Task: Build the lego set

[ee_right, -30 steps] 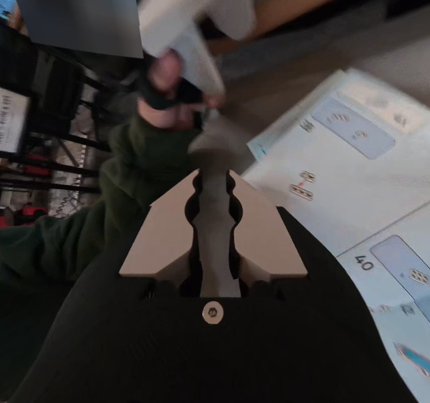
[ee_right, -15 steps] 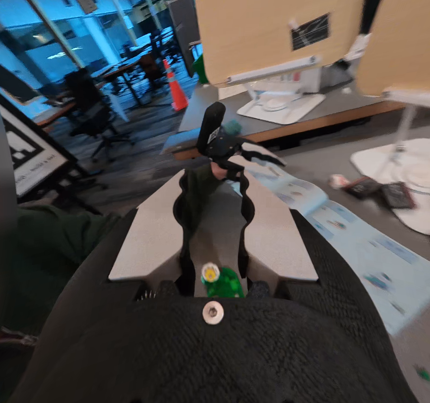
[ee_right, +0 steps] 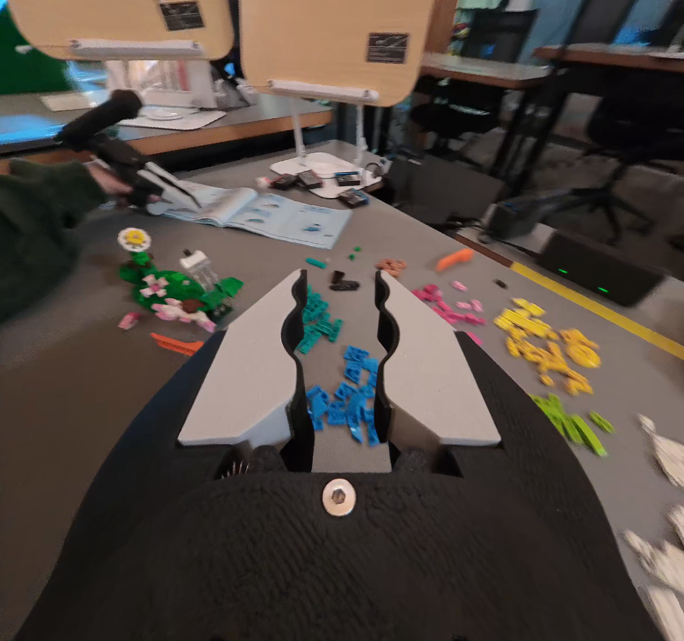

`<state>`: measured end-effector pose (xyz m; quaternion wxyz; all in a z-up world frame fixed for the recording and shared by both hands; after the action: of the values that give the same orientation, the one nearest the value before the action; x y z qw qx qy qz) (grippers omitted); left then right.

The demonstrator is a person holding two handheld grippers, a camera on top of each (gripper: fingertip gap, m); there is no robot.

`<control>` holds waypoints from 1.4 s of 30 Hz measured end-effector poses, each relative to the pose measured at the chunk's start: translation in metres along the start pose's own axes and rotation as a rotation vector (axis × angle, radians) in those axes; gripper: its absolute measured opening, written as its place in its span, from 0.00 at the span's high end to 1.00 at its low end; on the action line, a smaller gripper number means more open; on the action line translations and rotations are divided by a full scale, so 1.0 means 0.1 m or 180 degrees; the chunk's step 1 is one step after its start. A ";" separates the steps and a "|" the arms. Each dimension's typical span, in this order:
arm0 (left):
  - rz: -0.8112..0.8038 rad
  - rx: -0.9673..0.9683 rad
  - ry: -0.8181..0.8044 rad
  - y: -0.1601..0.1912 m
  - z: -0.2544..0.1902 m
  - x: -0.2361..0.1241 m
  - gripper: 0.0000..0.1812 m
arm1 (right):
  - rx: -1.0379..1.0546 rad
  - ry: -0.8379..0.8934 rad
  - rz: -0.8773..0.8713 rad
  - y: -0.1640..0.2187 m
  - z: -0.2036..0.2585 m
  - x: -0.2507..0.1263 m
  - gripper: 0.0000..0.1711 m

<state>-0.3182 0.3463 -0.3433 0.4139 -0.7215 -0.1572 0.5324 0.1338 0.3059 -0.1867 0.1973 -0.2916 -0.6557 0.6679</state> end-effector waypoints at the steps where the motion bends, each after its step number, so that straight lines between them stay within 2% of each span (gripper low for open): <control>1: -0.0103 -0.0100 0.0007 0.00 -0.01 -0.01 0.97 | 0.0009 0.0115 -0.0075 0.04 -0.07 -0.10 0.80; 5: -0.0519 -0.0412 -0.0145 -0.07 -0.01 -0.18 0.94 | -0.0172 0.0567 -0.0470 0.14 -0.32 -0.41 0.80; 7: -0.1027 -0.0632 -0.0511 -0.23 0.06 -0.47 0.93 | -0.0478 0.0938 -0.0702 0.17 -0.47 -0.55 0.79; 10: -0.2029 -0.0965 -0.1037 -0.44 0.06 -1.08 0.92 | -0.0758 0.1333 -0.1086 0.26 -0.59 -0.70 0.79; 13: -0.2697 -0.0798 -0.1555 -0.47 -0.19 -1.60 0.92 | -0.1021 0.1545 -0.1233 0.34 -0.60 -0.76 0.79; 17: -0.2989 -0.0421 -0.2125 -0.31 -0.63 -1.88 0.94 | -0.1231 0.1508 -0.1257 0.34 -0.57 -0.74 0.80; 21: -0.3300 -0.0549 -0.2348 -0.15 -0.90 -1.91 0.94 | -0.1096 0.1506 -0.1200 0.41 -0.65 -0.74 0.81; 28: -0.3457 -0.0785 -0.2434 -0.15 -1.05 -1.59 0.94 | -0.0940 0.1491 -0.1187 0.45 -0.70 -0.74 0.82; 33: -0.3429 -0.0377 -0.2385 -0.34 -1.17 -1.42 0.94 | -0.0932 0.1485 -0.1187 0.45 -0.71 -0.73 0.82; 36: -0.3357 -0.0270 -0.2184 -0.41 -1.20 -1.28 0.94 | -0.0945 0.1477 -0.1154 0.47 -0.72 -0.71 0.83; 42: -0.3420 -0.0266 -0.2085 -0.47 -1.22 -1.24 0.94 | -0.1006 0.1491 -0.1074 0.50 -0.73 -0.68 0.83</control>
<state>-0.2458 0.2397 -0.2173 0.5254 -0.3570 -0.6369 0.4369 0.2387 0.3145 -0.2251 0.4030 -0.3516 -0.7271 0.4306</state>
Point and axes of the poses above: each gripper's, where its closed fingertips meet, x out along the fingers, y out of its underside, z = x × y across the jaws, the point moved 1 cm from there along -x, back along the fingers, and after that the axes turned 3 degrees about -z, right-handed, at the moved point
